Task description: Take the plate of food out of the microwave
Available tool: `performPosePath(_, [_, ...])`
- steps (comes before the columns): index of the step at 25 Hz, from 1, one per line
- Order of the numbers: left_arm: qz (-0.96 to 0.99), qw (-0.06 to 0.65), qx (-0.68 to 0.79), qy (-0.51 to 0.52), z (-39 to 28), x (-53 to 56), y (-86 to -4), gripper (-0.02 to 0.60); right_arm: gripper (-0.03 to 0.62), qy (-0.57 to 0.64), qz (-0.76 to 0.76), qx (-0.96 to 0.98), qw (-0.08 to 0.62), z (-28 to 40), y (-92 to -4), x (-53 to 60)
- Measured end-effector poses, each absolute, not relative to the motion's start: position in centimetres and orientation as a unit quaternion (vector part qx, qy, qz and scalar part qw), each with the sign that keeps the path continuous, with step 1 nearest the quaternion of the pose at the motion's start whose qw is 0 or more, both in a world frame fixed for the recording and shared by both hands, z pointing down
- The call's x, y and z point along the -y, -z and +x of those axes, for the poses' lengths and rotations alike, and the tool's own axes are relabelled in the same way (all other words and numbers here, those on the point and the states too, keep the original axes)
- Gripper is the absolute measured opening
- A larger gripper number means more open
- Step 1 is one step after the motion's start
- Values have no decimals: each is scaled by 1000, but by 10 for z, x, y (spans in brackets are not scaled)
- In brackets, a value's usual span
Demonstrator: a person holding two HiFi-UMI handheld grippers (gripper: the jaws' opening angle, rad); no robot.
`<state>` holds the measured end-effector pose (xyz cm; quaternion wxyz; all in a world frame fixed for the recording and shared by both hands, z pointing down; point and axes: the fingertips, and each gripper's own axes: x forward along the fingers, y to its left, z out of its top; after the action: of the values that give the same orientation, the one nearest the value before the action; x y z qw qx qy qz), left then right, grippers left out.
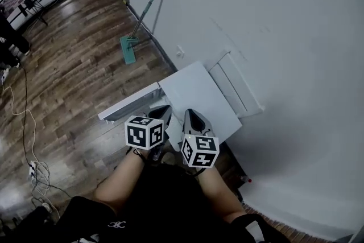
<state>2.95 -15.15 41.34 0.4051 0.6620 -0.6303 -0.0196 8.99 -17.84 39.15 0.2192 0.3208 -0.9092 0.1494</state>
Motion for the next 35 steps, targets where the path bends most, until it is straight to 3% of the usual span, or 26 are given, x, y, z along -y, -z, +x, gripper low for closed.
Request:
performPosePath(16, [493,517,696,66,8,9,-561,-2,6,-145,155,902,376,43,-547,84])
performPosePath(24, [514,530,671,73,-5,33,-666,-2,6,-153,206,885,389,36,-646,93])
performPosePath(30, [536,547,638,81,-7,74,-758,-2,6,-164,267,861,401,56,-721,120])
performPosePath(35, [580,562,580,103,14,117,-789,-2,6,-170,286,848,412,85,-753,115])
